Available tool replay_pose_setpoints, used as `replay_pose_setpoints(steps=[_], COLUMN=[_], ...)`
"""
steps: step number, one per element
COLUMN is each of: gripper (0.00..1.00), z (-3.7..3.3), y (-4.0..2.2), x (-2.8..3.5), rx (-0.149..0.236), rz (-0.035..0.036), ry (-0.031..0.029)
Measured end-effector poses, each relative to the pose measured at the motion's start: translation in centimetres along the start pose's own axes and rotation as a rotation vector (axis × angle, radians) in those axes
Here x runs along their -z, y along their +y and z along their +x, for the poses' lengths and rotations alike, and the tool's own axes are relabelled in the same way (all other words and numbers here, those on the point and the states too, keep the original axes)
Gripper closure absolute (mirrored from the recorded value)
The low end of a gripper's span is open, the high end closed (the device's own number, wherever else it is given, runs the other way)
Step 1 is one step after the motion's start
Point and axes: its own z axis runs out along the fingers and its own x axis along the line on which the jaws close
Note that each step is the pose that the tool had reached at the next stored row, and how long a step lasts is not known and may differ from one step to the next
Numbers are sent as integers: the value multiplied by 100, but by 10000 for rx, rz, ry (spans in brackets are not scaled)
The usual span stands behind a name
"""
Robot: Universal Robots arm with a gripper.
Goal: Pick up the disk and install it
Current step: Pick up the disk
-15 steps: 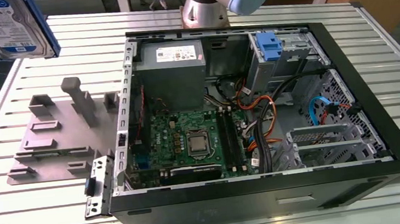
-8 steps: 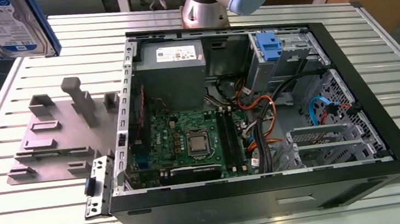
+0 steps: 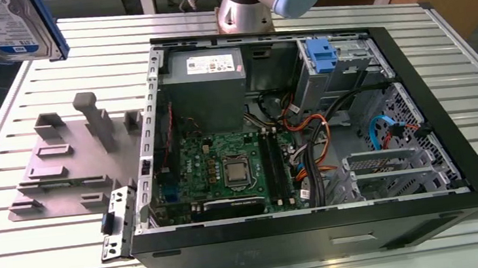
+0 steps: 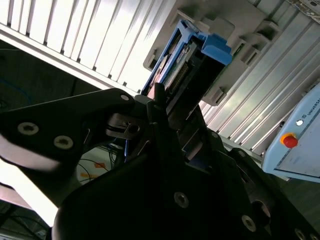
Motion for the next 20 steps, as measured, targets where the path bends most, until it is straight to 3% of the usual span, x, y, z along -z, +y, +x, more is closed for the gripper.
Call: replay_pose_setpoints(steps=[8,20], gripper=[65,65], z=[-6,-93], y=[-26,-279], x=[2,2], rx=[1,0], rz=[-2,-1], ry=[1,1])
